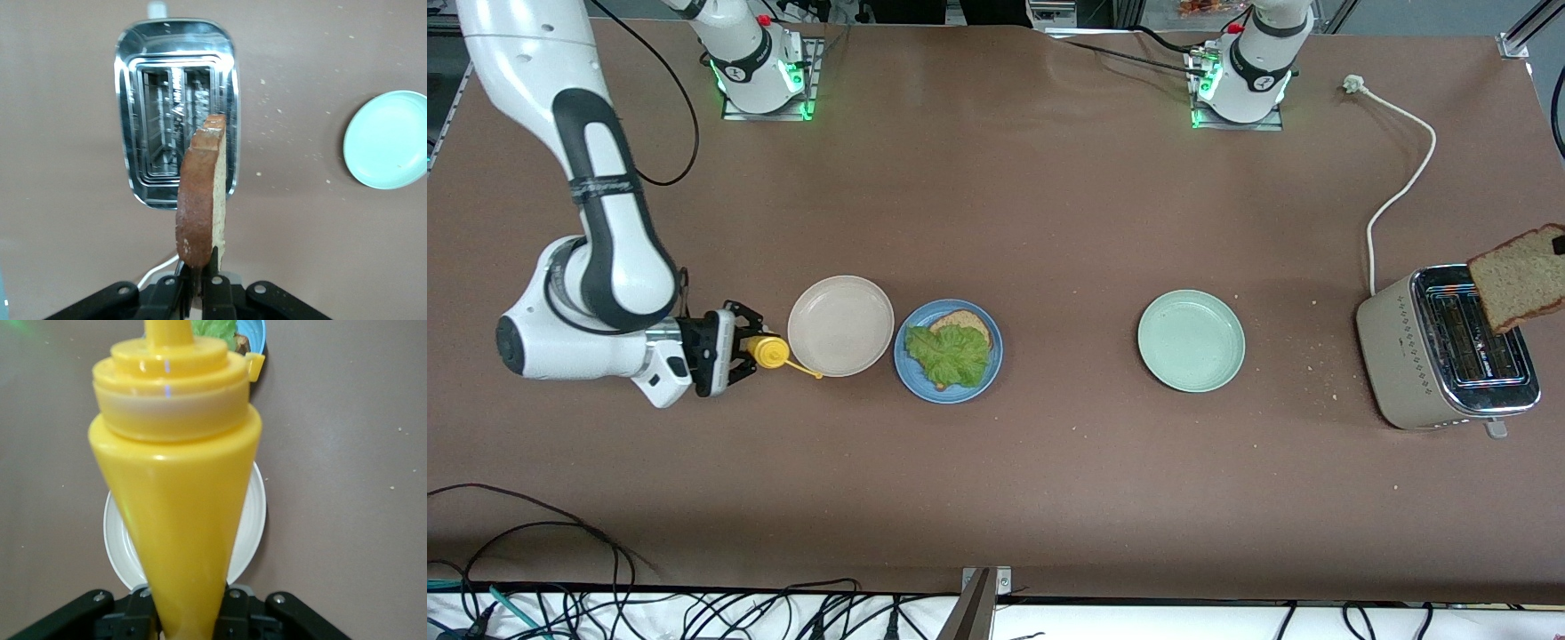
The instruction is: Make sandwich in blue plate with both arms
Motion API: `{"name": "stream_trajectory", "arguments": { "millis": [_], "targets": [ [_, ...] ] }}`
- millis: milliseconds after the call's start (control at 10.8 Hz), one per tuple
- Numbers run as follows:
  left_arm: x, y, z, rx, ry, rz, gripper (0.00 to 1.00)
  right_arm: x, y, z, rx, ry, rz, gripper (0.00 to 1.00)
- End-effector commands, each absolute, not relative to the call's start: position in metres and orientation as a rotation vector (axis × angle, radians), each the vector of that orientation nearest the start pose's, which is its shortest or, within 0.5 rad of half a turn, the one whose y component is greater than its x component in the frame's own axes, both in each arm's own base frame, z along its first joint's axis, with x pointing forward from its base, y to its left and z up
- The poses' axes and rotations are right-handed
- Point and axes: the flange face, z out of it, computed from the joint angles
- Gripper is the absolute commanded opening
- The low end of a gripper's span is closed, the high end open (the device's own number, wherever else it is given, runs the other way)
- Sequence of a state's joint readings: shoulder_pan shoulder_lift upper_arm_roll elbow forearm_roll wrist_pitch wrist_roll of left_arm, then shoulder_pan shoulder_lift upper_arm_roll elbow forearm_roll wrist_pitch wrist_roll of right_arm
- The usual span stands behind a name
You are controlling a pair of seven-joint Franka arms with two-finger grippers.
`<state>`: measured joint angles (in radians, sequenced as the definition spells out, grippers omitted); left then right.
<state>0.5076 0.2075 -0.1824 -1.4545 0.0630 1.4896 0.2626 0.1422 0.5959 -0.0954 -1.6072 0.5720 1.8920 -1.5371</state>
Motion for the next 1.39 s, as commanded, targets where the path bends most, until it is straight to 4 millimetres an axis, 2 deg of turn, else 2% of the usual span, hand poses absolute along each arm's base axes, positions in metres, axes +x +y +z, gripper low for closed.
{"name": "stream_trajectory", "arguments": {
  "millis": [0, 92, 462, 647, 832, 1109, 1294],
  "targets": [
    [0.561, 0.191, 0.552, -3.284, -0.180, 0.299, 0.00, 0.647, 0.118, 0.284, -2.215, -1.599, 0.052, 0.00],
    [0.562, 0.187, 0.548, -3.307, -0.230, 0.314, 0.00, 0.643, 0.135, 0.288, -2.268, -1.592, 0.104, 0.00],
    [0.571, 0.180, 0.531, -3.360, -0.242, 0.348, 0.00, 0.623, 0.209, 0.310, -2.482, -1.655, 0.276, 0.00],
    [0.575, 0.175, 0.523, -3.364, -0.226, 0.368, 0.00, 0.612, 0.236, 0.315, -2.587, -1.717, 0.338, 0.00],
    [0.577, 0.174, 0.521, -3.364, -0.222, 0.371, 0.00, 0.601, 0.263, 0.312, -2.647, -1.809, 0.385, 0.00],
    [0.581, 0.163, 0.516, -3.360, -0.230, 0.392, 0.00, 0.584, 0.297, 0.290, -2.811, -1.935, 0.472, 0.00],
    [0.582, 0.163, 0.515, -3.360, -0.230, 0.395, 0.00, 0.574, 0.315, 0.274, -2.848, -2.013, 0.505, 0.00]
  ]
}}
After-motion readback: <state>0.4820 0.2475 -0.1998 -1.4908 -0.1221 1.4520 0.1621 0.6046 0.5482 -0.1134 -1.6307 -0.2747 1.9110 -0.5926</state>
